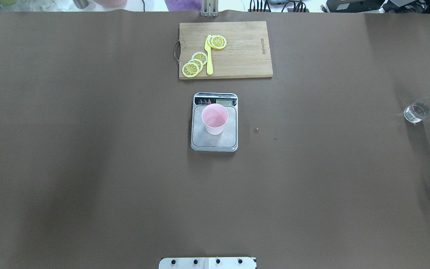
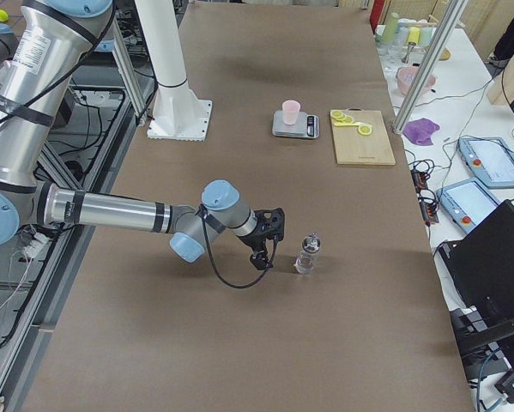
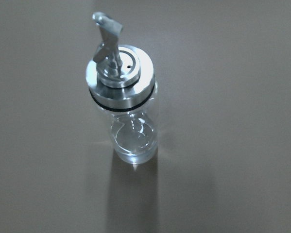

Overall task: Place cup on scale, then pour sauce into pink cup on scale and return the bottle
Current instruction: 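Move the right gripper down toward the glass sauce bottle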

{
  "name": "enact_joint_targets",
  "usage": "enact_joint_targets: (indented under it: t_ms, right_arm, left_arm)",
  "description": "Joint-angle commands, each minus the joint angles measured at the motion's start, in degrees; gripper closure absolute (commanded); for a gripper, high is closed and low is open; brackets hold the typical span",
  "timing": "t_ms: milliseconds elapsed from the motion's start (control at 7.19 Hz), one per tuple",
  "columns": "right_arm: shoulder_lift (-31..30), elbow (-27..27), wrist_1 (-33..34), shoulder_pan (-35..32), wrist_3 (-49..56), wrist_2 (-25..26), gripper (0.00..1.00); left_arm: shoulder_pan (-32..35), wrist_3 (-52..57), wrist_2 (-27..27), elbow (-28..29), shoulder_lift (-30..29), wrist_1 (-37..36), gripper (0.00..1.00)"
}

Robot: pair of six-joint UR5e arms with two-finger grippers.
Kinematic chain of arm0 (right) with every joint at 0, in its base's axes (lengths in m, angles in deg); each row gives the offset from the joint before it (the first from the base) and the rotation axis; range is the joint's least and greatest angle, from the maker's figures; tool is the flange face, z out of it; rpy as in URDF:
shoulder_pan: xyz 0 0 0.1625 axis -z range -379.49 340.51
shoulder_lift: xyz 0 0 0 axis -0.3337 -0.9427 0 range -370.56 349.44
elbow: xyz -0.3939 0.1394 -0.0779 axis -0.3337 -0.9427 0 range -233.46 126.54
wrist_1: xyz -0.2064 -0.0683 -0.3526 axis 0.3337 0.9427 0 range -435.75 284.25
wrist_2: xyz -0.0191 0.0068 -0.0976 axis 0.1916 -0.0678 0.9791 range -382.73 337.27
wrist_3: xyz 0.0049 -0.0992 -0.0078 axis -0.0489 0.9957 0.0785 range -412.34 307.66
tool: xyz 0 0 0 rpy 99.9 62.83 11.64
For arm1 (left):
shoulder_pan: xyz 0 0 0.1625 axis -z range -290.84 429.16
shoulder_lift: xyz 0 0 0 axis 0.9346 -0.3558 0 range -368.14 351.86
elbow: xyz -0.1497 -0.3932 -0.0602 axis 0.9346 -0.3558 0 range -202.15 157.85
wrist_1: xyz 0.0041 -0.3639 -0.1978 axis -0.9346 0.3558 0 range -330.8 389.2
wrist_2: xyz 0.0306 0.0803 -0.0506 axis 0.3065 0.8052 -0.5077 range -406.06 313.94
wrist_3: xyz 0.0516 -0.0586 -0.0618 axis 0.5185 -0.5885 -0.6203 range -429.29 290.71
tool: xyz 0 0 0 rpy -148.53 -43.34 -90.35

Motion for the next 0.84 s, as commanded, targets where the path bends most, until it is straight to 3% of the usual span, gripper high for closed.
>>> enact_joint_targets:
  t_ms: [0,278,418,696]
  right_arm:
    - [0.36,-5.02,-7.50,5.23,-2.30,9.26,0.00]
    - [0.36,-6.86,-11.26,8.23,-2.48,14.03,0.00]
    - [1.58,-11.05,-18.17,8.85,-2.48,15.10,0.00]
    - [5.44,-16.97,-21.93,9.99,-2.48,17.73,0.00]
  left_arm:
    - [0.00,0.00,-0.03,-0.02,0.03,0.00,0.01]
    - [0.00,0.00,-0.21,-0.02,0.29,0.00,0.01]
    - [0.00,0.00,-0.29,-0.02,0.29,0.00,0.01]
    - [-0.09,0.00,-0.30,-0.10,0.29,0.00,0.01]
